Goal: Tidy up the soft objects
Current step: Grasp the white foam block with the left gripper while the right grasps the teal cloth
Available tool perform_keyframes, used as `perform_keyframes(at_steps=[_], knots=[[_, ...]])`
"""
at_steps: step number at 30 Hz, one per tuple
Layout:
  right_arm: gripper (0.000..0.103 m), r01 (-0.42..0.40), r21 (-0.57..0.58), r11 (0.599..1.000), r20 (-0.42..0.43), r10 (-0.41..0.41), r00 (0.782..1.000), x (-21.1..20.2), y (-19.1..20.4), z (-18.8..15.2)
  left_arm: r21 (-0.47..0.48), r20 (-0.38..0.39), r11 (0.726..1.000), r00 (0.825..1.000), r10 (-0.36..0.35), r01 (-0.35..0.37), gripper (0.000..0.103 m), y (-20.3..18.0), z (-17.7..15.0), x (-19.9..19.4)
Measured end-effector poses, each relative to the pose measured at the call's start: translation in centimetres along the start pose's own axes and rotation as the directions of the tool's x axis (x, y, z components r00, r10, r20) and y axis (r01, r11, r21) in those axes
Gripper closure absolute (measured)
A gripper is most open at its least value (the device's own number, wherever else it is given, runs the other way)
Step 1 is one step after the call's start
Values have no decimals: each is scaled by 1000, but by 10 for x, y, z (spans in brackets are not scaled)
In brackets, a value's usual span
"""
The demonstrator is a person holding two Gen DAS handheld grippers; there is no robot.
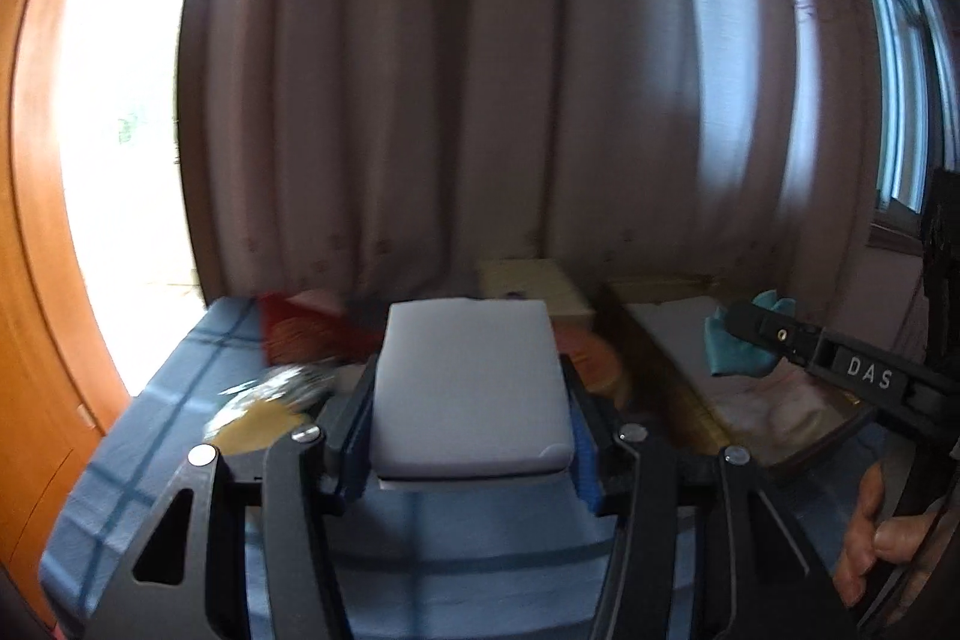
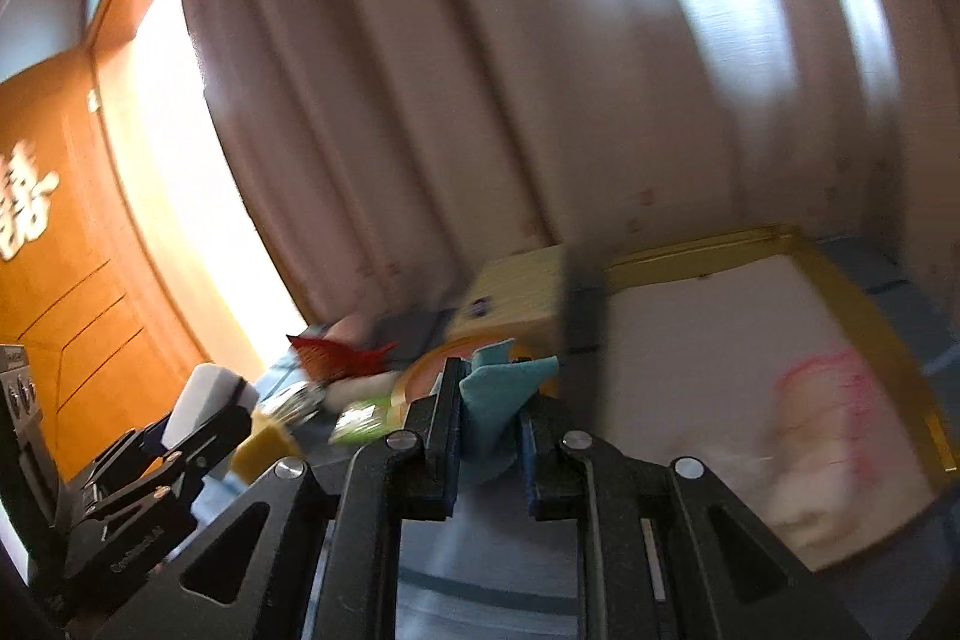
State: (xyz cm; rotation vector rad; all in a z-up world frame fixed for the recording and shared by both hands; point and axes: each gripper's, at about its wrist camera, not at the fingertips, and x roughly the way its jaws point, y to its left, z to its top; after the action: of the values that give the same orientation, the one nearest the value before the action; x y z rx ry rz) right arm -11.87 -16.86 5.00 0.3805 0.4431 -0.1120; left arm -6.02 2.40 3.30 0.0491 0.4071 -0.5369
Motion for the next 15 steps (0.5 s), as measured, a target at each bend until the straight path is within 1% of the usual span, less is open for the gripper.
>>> perform_keyframes(at_steps=[3, 8, 12, 15], knots=[[86, 52, 23, 998, 32, -52, 998, -11, -22, 7, 17, 5, 998, 998, -61, 61, 51, -28, 12, 8], [86, 131, 69, 989, 73, -136, 988, -27, -60, 22, 72, 11, 991, 994, -112, 111, 51, -75, 24, 23], [86, 176, 102, 979, 99, -186, 978, -36, -87, 32, 83, 6, 986, 989, -145, 144, 51, -99, 30, 31], [86, 206, 110, 972, 108, -218, 970, -39, -100, 38, 102, 3, 984, 989, -147, 146, 51, -115, 34, 40]])
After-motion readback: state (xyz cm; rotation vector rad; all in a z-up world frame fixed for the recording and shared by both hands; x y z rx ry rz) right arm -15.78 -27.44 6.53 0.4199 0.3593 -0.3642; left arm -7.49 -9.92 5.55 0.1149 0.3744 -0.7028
